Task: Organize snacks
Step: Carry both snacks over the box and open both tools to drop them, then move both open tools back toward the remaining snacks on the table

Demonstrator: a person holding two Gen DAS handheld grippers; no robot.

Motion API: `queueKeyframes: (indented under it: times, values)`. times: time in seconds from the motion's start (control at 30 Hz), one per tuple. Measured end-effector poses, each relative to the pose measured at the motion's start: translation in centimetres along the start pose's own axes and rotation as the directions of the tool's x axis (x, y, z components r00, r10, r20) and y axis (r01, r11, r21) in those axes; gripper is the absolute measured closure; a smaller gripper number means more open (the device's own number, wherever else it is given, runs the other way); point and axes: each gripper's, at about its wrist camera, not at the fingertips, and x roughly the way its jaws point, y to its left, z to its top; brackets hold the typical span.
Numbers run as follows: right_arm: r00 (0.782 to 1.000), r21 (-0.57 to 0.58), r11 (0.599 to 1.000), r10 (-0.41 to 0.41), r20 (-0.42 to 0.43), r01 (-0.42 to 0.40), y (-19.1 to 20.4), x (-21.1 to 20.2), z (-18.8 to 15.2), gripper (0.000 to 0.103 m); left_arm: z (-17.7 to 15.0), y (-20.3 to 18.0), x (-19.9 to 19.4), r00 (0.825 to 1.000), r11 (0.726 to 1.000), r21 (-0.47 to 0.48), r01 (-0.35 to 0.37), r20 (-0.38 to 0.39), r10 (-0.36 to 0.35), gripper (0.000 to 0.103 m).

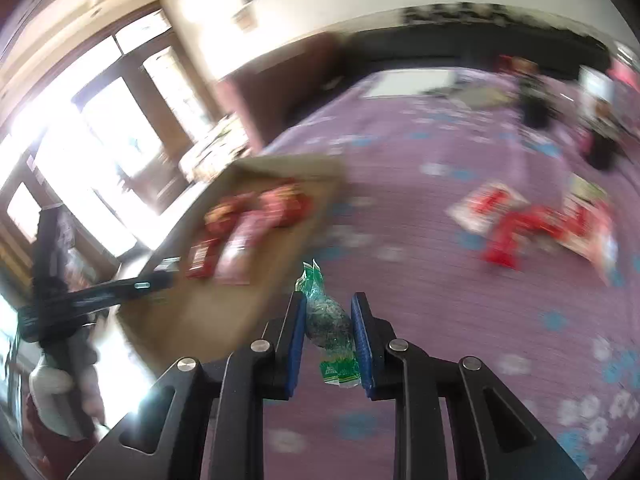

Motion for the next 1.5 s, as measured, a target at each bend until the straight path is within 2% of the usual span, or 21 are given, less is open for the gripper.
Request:
queueKeyframes:
  times: [0.2,0.4,0.47,0.53,0.6,0.63,0.7,0.83,0.9,1.03,1.17,1.23,1.33,1.5]
  values:
    - [0.996,-0.090,0.996,0.012,-0.093,-0.021,5.8,5.4,1.0,0.080,0.4,1.5,1.1,0.998,0.998,-0.013,-0.062,-0.013,0.062,0.073]
    - [0.988,-0.101,0.995,0.004,-0.152,-0.019,7.2,9.3,0.7,0.080,0.6,2.1,0.8,0.999,0.999,-0.031,-0.039,-0.002,0.039,0.073]
    - [0.988,-0.104,0.994,0.002,-0.154,-0.018,7.4,9.8,0.7,0.080,0.6,2.1,0.5,0.999,0.999,-0.031,-0.038,-0.001,0.038,0.073]
    - [0.989,-0.115,0.993,-0.006,-0.148,-0.012,7.8,10.0,0.7,0.078,0.4,2.1,0.1,1.000,0.999,-0.033,-0.026,0.004,0.026,0.068]
    - [0.992,-0.133,0.991,-0.019,-0.125,0.002,8.1,9.7,0.6,0.077,0.5,2.0,-0.3,1.000,0.999,-0.039,-0.016,0.014,0.017,0.056]
    - [0.993,-0.137,0.990,-0.022,-0.120,0.006,8.2,9.6,0.7,0.076,0.5,1.9,-0.7,1.000,0.999,-0.039,-0.007,0.022,0.008,0.054]
    - [0.994,-0.146,0.989,-0.026,-0.105,0.011,8.3,9.2,0.9,0.069,0.4,1.5,-1.3,0.999,0.999,-0.037,0.006,0.035,-0.004,0.053]
    - [0.998,-0.140,0.990,-0.029,-0.059,0.021,8.0,7.4,1.1,0.063,0.4,0.6,-2.4,0.998,1.000,-0.023,0.003,0.064,-0.001,0.053]
    - [0.999,-0.113,0.993,-0.023,-0.034,0.019,7.3,6.1,1.1,0.057,0.3,0.1,-3.0,0.997,1.000,-0.016,0.005,0.073,-0.004,0.053]
    - [1.000,-0.060,0.998,-0.026,-0.004,0.026,5.4,3.9,0.6,0.056,-0.1,-1.2,-3.5,0.997,1.000,0.005,0.014,0.074,-0.015,0.053]
    - [0.997,0.005,0.998,-0.066,0.033,0.065,1.7,0.7,-0.8,0.053,-0.6,-3.1,-3.8,0.998,0.998,0.047,0.029,0.062,-0.032,0.053]
    - [0.993,0.046,0.994,-0.106,0.047,0.104,-1.0,-0.8,-1.5,0.048,-0.9,-4.4,-3.6,0.998,0.996,0.071,0.046,0.049,-0.050,0.053]
    - [0.980,0.121,0.975,-0.193,0.048,0.186,-5.8,-3.0,-2.7,0.048,-1.5,-6.6,-3.2,0.998,0.992,0.115,0.058,0.031,-0.062,0.053]
    - [0.946,0.255,0.921,-0.318,0.055,0.295,-13.3,-7.0,-4.1,0.047,-2.5,-10.6,-2.2,0.994,0.975,0.194,0.106,-0.016,-0.105,0.053]
